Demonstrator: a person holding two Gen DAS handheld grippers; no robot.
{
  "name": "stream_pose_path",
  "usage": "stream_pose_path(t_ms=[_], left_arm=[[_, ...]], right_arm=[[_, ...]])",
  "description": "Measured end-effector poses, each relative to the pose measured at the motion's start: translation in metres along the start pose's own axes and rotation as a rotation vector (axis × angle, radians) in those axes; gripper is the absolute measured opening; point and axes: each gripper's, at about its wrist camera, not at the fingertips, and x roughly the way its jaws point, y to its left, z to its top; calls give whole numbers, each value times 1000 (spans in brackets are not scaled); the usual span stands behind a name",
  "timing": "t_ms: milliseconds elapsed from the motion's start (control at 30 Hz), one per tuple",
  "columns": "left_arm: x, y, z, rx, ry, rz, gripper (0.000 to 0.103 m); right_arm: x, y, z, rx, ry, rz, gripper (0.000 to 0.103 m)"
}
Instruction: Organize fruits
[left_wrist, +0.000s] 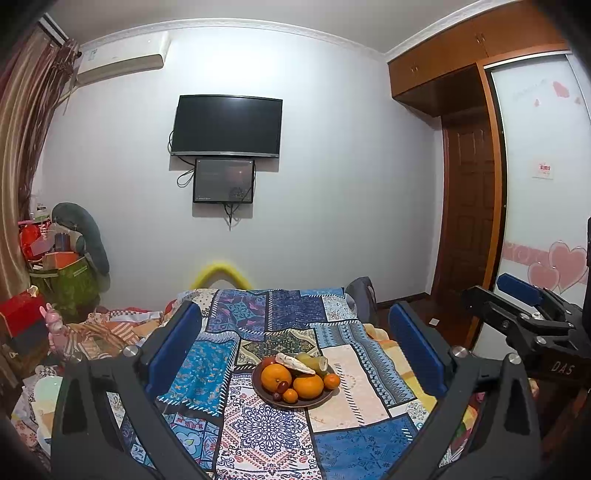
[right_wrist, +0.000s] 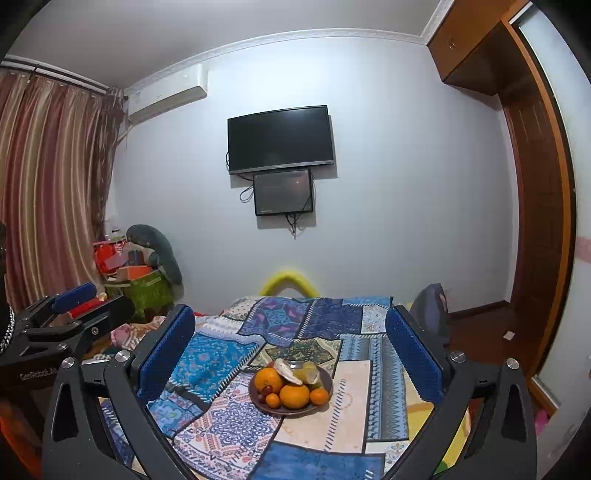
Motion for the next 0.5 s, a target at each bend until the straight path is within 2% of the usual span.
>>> stream_pose_path(t_ms=[500], left_arm=[[-2,-4,1,7,-9,-4,103]], right_arm=[[-3,-2,2,-7,-1,-4,103]])
